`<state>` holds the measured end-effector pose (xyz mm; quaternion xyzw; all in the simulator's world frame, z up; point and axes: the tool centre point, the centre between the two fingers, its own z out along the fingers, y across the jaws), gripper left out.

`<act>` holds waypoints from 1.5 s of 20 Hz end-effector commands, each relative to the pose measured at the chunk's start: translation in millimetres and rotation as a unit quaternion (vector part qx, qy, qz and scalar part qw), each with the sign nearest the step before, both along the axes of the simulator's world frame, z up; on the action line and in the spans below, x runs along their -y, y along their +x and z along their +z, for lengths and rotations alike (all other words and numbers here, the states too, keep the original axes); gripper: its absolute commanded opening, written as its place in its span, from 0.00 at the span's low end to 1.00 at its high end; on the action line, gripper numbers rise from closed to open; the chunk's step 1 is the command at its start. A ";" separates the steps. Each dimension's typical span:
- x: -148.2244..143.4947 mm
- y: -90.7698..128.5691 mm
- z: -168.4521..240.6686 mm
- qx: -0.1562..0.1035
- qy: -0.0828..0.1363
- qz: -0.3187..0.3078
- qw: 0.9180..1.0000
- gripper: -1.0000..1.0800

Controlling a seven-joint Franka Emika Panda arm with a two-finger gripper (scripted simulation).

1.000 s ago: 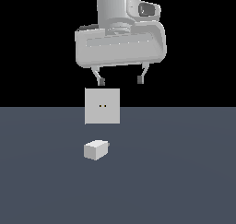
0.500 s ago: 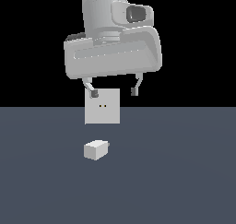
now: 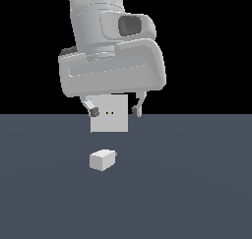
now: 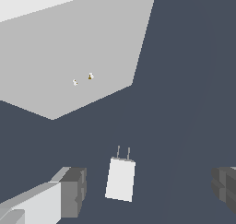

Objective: Plug the charger into the wall socket.

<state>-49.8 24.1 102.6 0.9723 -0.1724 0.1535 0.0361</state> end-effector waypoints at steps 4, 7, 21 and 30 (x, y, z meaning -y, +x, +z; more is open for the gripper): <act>-7.3 -4.2 -14.0 0.020 -0.005 -0.027 0.999 0.96; -10.6 -5.7 -20.7 0.029 -0.007 -0.040 0.999 0.96; -19.5 -8.6 -40.0 0.050 -0.013 -0.073 0.996 0.96; -19.5 -9.4 -52.8 0.049 -0.013 -0.073 0.996 0.96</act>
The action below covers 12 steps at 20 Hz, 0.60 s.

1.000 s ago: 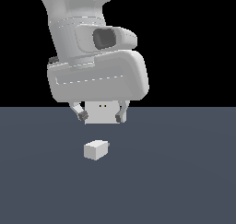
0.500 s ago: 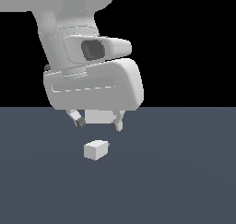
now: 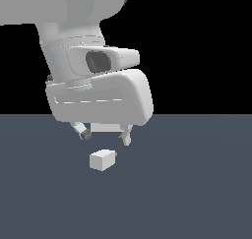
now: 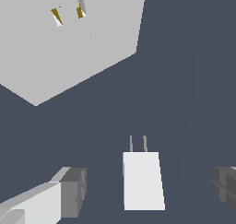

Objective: Plug the charger into the wall socket.

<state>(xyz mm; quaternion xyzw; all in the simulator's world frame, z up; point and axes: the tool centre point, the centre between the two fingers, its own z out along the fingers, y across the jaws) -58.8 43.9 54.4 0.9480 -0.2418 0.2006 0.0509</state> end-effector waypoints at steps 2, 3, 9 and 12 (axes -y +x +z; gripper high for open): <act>0.3 -0.7 -13.0 -0.001 0.000 -0.001 1.000 0.96; 0.1 -0.8 -17.9 -0.001 0.000 -0.001 1.000 0.96; 0.0 -0.9 -39.2 0.000 0.001 -0.001 1.000 0.96; 0.2 -0.8 -42.8 0.000 0.000 -0.002 1.000 0.96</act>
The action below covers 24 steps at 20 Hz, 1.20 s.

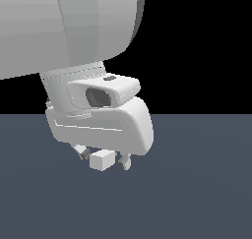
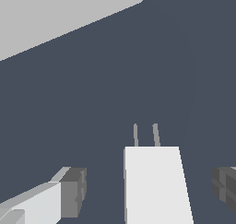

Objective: Plug the charger into the wall socket.

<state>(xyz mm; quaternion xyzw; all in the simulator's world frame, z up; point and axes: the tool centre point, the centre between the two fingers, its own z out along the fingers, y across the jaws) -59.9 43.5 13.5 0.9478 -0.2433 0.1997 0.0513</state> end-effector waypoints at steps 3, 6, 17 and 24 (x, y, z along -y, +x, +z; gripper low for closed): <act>-0.2 0.4 -2.2 0.001 0.000 0.000 1.000 0.00; -0.2 0.4 -2.2 0.001 0.000 0.000 1.000 0.00; 2.6 0.2 1.8 0.000 0.000 0.009 1.000 0.00; 4.7 3.7 16.4 0.002 -0.001 0.058 0.998 0.00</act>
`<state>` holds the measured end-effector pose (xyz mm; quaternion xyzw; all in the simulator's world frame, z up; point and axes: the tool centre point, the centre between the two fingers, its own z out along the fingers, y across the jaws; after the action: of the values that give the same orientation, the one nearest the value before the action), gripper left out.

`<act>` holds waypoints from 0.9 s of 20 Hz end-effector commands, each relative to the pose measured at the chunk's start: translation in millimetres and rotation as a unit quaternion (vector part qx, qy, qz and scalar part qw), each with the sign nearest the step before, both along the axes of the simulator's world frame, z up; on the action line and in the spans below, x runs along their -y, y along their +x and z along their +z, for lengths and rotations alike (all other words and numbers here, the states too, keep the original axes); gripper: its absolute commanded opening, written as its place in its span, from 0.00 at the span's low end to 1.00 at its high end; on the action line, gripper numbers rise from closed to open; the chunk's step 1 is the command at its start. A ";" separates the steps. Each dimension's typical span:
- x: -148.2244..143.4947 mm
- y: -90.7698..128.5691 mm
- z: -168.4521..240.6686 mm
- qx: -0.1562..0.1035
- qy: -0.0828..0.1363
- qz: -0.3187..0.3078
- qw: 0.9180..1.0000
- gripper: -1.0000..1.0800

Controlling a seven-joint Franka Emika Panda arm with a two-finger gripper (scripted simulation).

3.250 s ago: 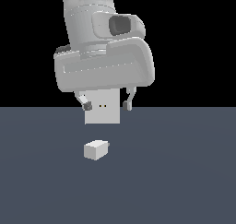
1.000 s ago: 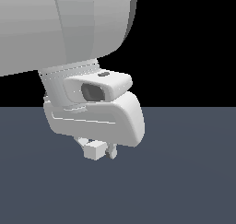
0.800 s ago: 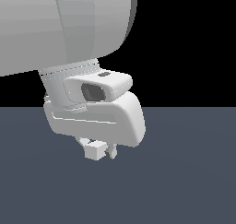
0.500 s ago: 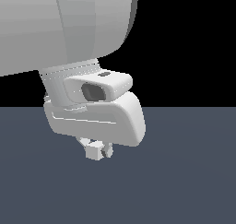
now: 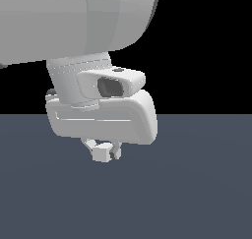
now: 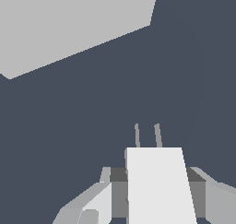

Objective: Plug the charger into the wall socket.

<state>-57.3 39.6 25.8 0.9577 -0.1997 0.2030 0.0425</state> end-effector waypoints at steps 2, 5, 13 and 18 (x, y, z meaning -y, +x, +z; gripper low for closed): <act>1.7 2.7 10.1 0.001 -0.001 0.033 0.999 0.00; 2.8 5.3 19.7 0.002 -0.001 0.065 0.998 0.00; 4.9 12.4 44.3 0.004 -0.003 0.147 0.989 0.00; 5.2 15.8 55.7 0.004 -0.003 0.186 0.983 0.00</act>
<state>-42.5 34.4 77.9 0.9770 -0.0299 0.2111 0.0080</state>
